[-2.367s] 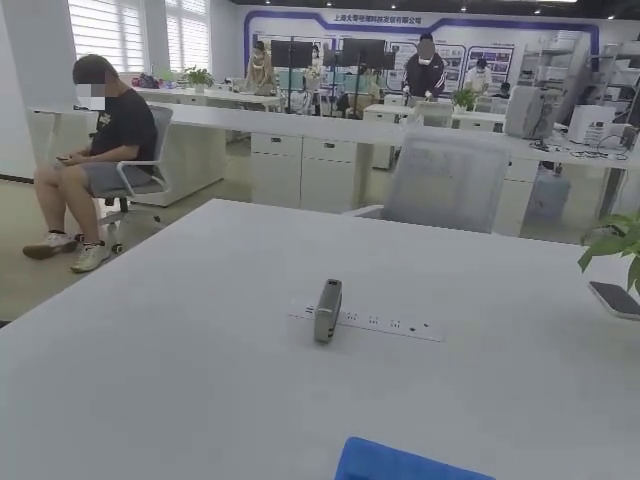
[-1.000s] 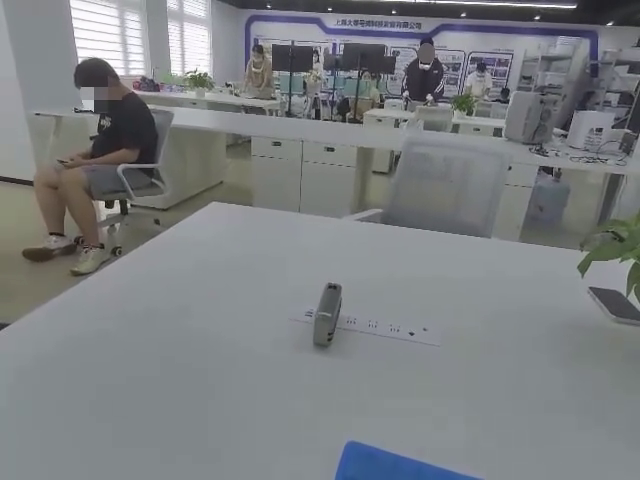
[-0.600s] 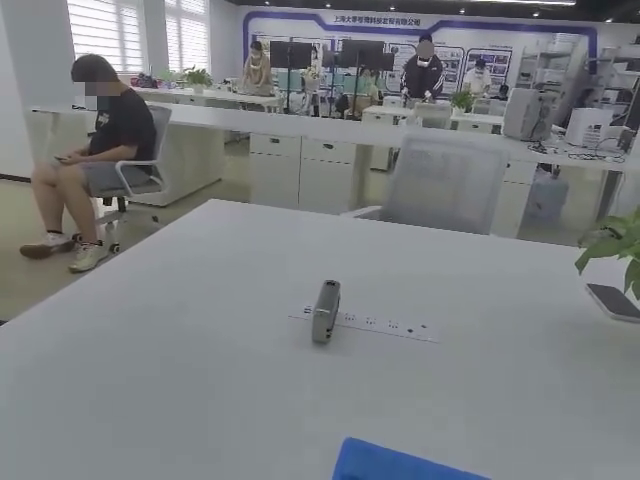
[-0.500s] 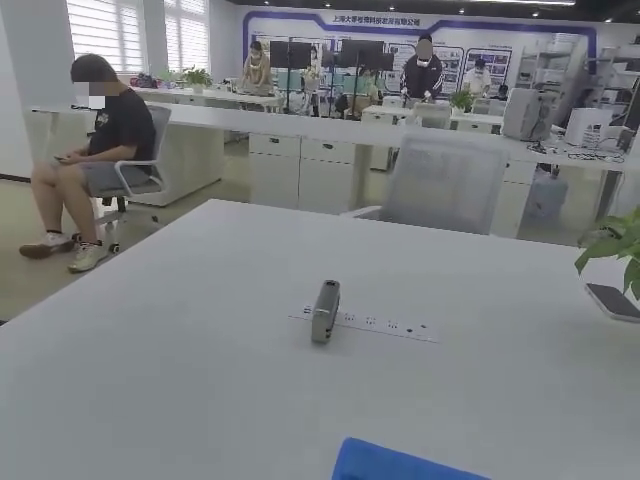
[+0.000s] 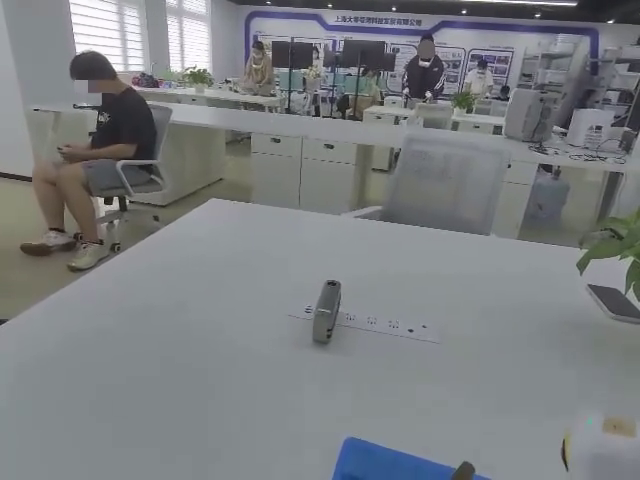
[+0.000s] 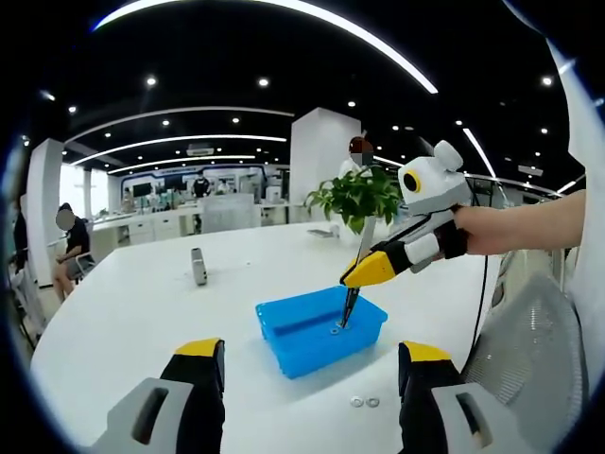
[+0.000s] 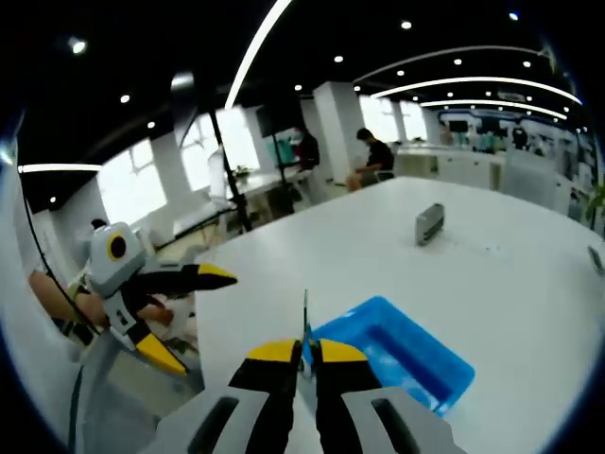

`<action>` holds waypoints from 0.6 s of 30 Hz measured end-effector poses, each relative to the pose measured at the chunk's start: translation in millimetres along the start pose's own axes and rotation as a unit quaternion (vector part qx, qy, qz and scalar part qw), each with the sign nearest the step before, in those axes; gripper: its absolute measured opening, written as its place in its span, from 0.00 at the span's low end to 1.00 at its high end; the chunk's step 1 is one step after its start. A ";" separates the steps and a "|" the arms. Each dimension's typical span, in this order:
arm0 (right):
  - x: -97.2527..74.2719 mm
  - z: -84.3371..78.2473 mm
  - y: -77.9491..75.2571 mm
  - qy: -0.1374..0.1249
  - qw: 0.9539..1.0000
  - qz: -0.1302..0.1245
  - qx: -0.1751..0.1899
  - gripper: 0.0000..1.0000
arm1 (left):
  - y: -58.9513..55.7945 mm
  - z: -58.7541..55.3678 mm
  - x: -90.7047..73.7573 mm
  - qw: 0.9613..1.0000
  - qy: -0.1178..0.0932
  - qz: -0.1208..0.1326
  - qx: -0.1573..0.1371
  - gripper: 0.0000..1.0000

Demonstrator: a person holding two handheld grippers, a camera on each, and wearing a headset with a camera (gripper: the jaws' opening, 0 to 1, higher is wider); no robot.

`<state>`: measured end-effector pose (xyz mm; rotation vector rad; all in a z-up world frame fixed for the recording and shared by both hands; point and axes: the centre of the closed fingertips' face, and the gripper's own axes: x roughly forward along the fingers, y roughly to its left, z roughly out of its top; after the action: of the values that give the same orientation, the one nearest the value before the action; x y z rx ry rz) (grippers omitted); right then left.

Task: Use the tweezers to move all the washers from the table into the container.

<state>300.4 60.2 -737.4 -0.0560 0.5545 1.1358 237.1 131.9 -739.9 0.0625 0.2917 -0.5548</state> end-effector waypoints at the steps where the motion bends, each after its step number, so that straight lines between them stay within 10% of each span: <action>1: 1.2 1.4 -2.0 -0.002 1.000 -0.002 0.003 0.03 | 0.1 0.0 0.0 1.000 0.000 0.000 0.000 0.76; 18: 32.7 -11.7 -53.5 0.040 0.998 -0.048 0.032 0.03 | 0.6 0.8 -0.4 1.000 -0.002 0.001 -0.002 0.76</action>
<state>352.3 60.7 -774.6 -0.0720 0.6520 1.0249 237.3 132.6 -738.9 0.0582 0.2884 -0.5532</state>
